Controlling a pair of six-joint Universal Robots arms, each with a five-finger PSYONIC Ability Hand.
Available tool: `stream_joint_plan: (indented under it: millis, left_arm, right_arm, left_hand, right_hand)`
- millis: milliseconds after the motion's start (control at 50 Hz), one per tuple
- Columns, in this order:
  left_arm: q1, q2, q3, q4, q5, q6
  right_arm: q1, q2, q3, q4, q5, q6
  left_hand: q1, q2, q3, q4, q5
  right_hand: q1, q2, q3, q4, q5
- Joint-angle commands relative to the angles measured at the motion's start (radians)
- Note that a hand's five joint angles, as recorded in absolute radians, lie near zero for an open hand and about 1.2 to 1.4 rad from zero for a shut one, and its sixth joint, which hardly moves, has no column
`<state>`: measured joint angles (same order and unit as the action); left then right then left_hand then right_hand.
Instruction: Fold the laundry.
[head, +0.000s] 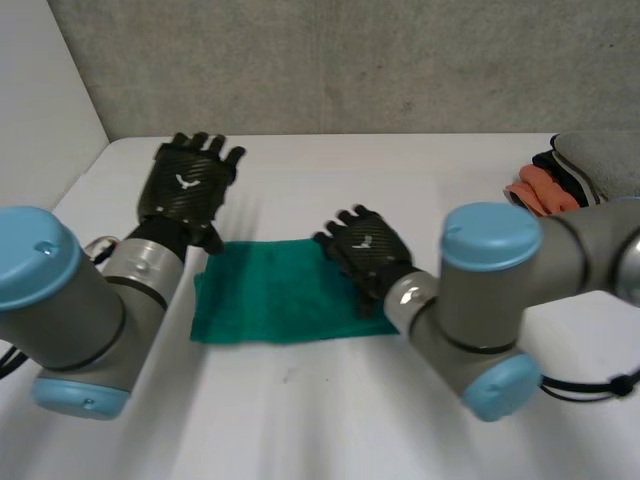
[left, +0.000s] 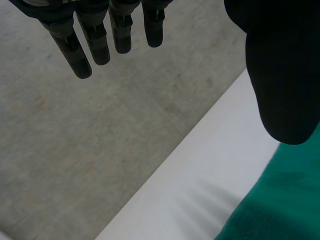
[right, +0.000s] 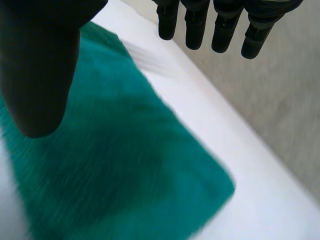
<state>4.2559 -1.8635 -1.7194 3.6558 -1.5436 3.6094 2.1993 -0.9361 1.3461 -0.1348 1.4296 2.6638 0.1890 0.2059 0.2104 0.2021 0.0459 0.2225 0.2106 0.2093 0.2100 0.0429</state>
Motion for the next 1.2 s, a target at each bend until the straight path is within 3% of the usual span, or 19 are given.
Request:
stream_joint_plan:
  millis: [20, 40, 80, 220, 300, 340, 420, 480, 540, 560, 580, 600, 640, 720, 840, 900, 1060, 1200]
  left_arm:
    - [-0.048, -0.039, 0.017, 0.000, -0.003, 0.000]
    - [-0.050, -0.040, 0.017, 0.000, -0.003, 0.000]
    - [-0.051, -0.043, 0.017, 0.000, -0.003, 0.002]
    - [-0.048, -0.030, 0.014, -0.002, -0.009, 0.002]
    - [-0.045, -0.013, 0.007, -0.002, -0.012, 0.005]
    - [-0.041, 0.012, 0.001, -0.002, -0.015, 0.002]
    - [-0.025, 0.029, -0.003, -0.014, -0.052, -0.011]
    - [-0.025, 0.043, -0.006, -0.025, -0.121, -0.061]
    - [-0.030, 0.050, -0.016, -0.054, -0.173, -0.118]
    - [-0.031, 0.050, -0.016, -0.065, -0.184, -0.132]
    - [-0.031, 0.052, -0.014, -0.074, -0.190, -0.144]
    - [-0.033, 0.053, -0.011, -0.091, -0.197, -0.164]
    - [-0.033, 0.055, -0.006, -0.112, -0.201, -0.189]
    - [-0.053, 0.053, 0.006, -0.152, -0.201, -0.235]
    - [-0.126, 0.044, 0.035, -0.226, -0.204, -0.310]
    - [-0.157, 0.027, 0.043, -0.264, -0.204, -0.360]
    - [-0.200, -0.121, 0.076, -0.326, -0.237, -0.428]
    - [-0.179, -0.210, 0.092, -0.356, -0.294, -0.416]
  right_arm:
    - [-0.165, -0.003, 0.108, 0.083, -0.028, 0.036]
    - [-0.203, -0.001, 0.117, 0.083, -0.026, 0.015]
    - [-0.223, -0.003, 0.123, 0.077, -0.017, -0.001]
    - [-0.237, -0.085, 0.153, -0.130, 0.032, -0.047]
    - [-0.182, -0.154, 0.145, -0.164, 0.018, -0.058]
    - [-0.066, -0.148, 0.125, -0.187, -0.014, -0.068]
    - [0.118, -0.077, 0.104, -0.241, -0.170, -0.119]
    - [0.180, 0.008, 0.099, -0.226, -0.280, -0.159]
    - [0.191, 0.065, 0.084, -0.181, -0.299, -0.169]
    - [0.186, 0.071, 0.076, -0.169, -0.292, -0.168]
    - [0.181, 0.072, 0.062, -0.158, -0.278, -0.165]
    - [0.177, 0.066, 0.027, -0.125, -0.228, -0.148]
    - [0.171, 0.051, -0.005, -0.102, -0.152, -0.099]
    - [0.101, 0.011, -0.030, -0.075, -0.081, 0.051]
    - [0.010, -0.064, -0.056, -0.004, -0.123, 0.286]
    - [0.008, -0.038, -0.120, 0.072, -0.150, 0.324]
    - [-0.009, 0.225, -0.470, 0.420, -0.173, 0.335]
    - [-0.012, 0.394, -0.683, 0.578, -0.163, 0.298]
  left_hand:
    - [-0.015, -0.031, -0.036, -0.028, -0.046]
    - [-0.015, -0.031, -0.036, -0.028, -0.046]
    - [-0.015, -0.031, -0.036, -0.028, -0.046]
    - [-0.015, -0.031, -0.036, -0.028, -0.046]
    - [-0.015, -0.031, -0.036, -0.028, -0.046]
    - [-0.015, -0.031, -0.036, -0.028, -0.046]
    - [-0.015, -0.031, -0.036, -0.028, -0.046]
    - [-0.005, -0.022, -0.026, -0.018, -0.036]
    - [-0.008, -0.025, -0.029, -0.021, -0.039]
    - [-0.011, -0.028, -0.032, -0.024, -0.042]
    - [-0.011, -0.028, -0.032, -0.024, -0.042]
    - [-0.014, -0.031, -0.035, -0.027, -0.045]
    - [-0.014, -0.031, -0.035, -0.027, -0.045]
    - [-0.011, -0.028, -0.032, -0.024, -0.042]
    - [-0.005, -0.022, -0.026, -0.018, -0.036]
    - [0.007, -0.010, -0.015, -0.006, -0.025]
    - [0.007, -0.010, -0.015, -0.006, -0.025]
    - [0.019, 0.002, -0.003, 0.005, -0.013]
  right_hand:
    - [0.186, 0.198, 0.200, 0.199, 0.192]
    - [0.717, 0.729, 0.730, 0.730, 0.722]
    - [1.171, 1.183, 1.185, 1.184, 1.177]
    - [1.174, 1.186, 1.187, 1.186, 1.179]
    - [1.174, 1.186, 1.187, 1.186, 1.179]
    - [1.174, 1.186, 1.187, 1.186, 1.179]
    - [1.174, 1.186, 1.187, 1.186, 1.179]
    - [1.174, 1.186, 1.187, 1.186, 1.179]
    - [1.174, 1.186, 1.187, 1.186, 1.179]
    - [1.056, 1.068, 1.069, 1.068, 1.061]
    - [0.717, 0.729, 0.730, 0.730, 0.722]
    - [-0.048, -0.036, -0.035, -0.036, -0.043]
    - [-0.048, -0.036, -0.035, -0.036, -0.043]
    - [-0.048, -0.036, -0.035, -0.036, -0.043]
    - [-0.048, -0.036, -0.035, -0.036, -0.043]
    - [-0.048, -0.036, -0.035, -0.036, -0.043]
    - [-0.048, -0.036, -0.035, -0.036, -0.043]
    - [-0.048, -0.036, -0.035, -0.036, -0.043]
